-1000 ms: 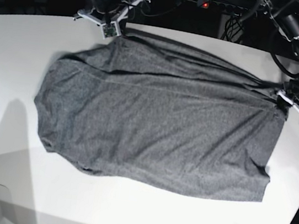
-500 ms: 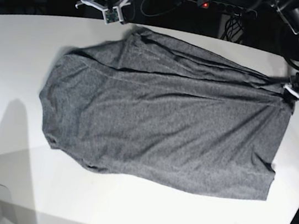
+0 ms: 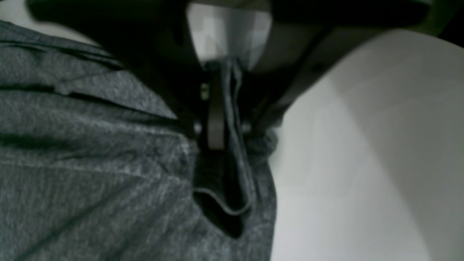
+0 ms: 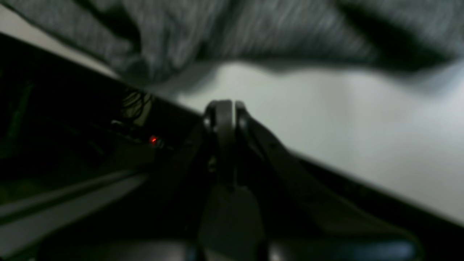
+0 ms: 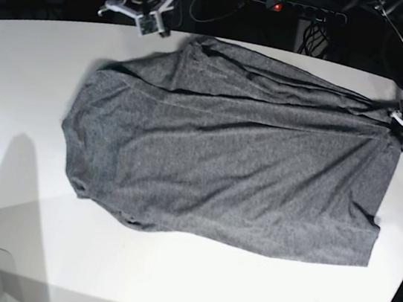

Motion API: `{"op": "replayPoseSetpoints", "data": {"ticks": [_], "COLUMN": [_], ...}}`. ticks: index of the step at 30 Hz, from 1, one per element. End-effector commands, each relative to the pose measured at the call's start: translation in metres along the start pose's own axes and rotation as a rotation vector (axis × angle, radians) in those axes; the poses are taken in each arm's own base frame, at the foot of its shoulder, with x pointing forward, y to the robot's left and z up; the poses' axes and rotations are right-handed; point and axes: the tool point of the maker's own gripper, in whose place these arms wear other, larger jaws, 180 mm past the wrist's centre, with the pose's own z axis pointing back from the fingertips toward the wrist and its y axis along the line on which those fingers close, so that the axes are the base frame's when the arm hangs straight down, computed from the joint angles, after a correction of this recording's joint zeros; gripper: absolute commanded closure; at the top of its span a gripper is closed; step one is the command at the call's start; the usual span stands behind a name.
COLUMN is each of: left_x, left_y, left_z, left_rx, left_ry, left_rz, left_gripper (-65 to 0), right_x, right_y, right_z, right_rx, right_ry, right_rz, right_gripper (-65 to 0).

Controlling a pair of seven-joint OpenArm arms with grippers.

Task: Layout the t-shirt on the table in an organized manner, then fold the t-shirt properly
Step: 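Release the shirt and move the right gripper to the hem corner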

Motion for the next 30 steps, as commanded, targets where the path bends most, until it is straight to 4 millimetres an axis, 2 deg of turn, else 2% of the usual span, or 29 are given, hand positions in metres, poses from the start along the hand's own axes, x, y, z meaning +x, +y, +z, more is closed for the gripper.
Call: {"op": "replayPoseSetpoints", "data": {"ticks": [1,6,8,12,16,18,21,24,27,30], "left_x": [0.012,0.016,0.017,0.024,0.057,0.070,0.099,0.120,0.136,0.139], "left_y": [0.008,0.007,0.006,0.005,0.009,0.009,0.003,0.000,-0.004,-0.004], "left_z": [0.006,0.008,0.008,0.008,0.024,0.032,0.042,0.047,0.050,0.051], "left_rx": [0.018,0.015,0.014,0.009,-0.005,-0.015,-0.029,-0.030,-0.038,-0.040], "left_ry": [-0.029,-0.045,-0.047,-0.066,-0.202,-0.259,-0.343,-0.391,-0.430,-0.434], "left_rz": [-0.008,-0.008,-0.007,-0.004,0.051,0.066,0.056,0.048,0.050,0.050], "left_gripper": [-7.7,-29.0,-34.1,-35.4,-35.6,-35.6,-35.6,-35.6,-35.6,-35.6], "right_x": [0.015,0.044,0.054,0.072,0.102,0.124,0.165,0.210,0.243,0.263], "right_y": [-0.004,-0.018,-0.021,-0.032,-0.049,-0.059,-0.091,-0.117,-0.148,-0.174], "right_z": [0.002,0.000,-0.003,-0.013,-0.029,-0.035,-0.040,-0.048,-0.078,-0.118], "right_rx": [-0.012,-0.032,-0.040,-0.061,-0.097,-0.118,-0.192,-0.248,-0.291,-0.303], "right_ry": [-0.048,-0.126,-0.152,-0.172,-0.189,-0.224,-0.301,-0.375,-0.378,-0.327], "right_rz": [0.003,0.043,0.049,0.068,0.093,0.108,0.134,0.146,0.144,0.137], "right_gripper": [0.0,0.0,0.0,-0.6,-12.0,-17.6,-22.9,-27.0,-31.9,-35.6]}}
